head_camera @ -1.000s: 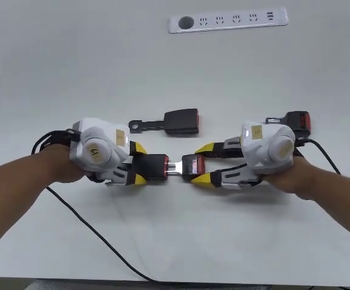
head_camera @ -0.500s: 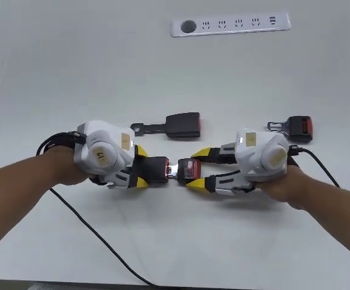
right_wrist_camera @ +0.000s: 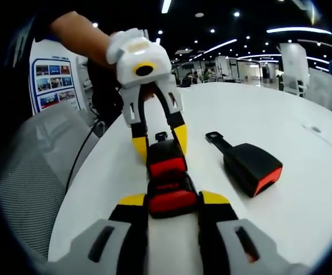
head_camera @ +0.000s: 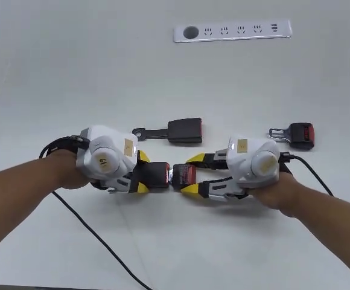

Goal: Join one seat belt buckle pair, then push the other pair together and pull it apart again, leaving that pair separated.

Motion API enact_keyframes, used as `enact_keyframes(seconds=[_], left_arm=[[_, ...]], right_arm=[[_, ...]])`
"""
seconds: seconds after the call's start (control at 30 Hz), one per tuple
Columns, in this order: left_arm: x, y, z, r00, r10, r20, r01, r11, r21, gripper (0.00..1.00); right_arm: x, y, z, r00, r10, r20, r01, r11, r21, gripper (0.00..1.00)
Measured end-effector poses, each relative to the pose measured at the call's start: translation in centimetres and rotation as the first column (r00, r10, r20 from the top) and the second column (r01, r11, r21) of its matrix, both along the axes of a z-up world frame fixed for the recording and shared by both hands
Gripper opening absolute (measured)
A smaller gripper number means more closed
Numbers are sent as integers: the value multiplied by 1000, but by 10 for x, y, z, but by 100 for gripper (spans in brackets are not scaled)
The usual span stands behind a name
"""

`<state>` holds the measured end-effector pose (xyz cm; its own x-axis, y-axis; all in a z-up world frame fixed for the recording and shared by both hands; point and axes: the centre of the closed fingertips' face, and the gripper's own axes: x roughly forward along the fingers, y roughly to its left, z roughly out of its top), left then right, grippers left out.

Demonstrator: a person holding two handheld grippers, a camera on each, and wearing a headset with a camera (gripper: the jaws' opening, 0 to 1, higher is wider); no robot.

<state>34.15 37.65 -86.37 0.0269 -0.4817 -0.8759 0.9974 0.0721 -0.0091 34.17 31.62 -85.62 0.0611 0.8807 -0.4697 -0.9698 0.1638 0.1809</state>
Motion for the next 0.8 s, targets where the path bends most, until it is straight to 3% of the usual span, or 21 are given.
enact_keyframes(seconds=[0.53,0.8], left_arm=[[-3,-2,1,1000,-19,5,19,999,-42,33],[-5,-3,4,999,-34,14,35,996,-81,33]], right_arm=[[-1,-2,0,1000,1,13,0,1000,-22,34],[-1,-3,0,998,32,49,-29,998,-47,33]])
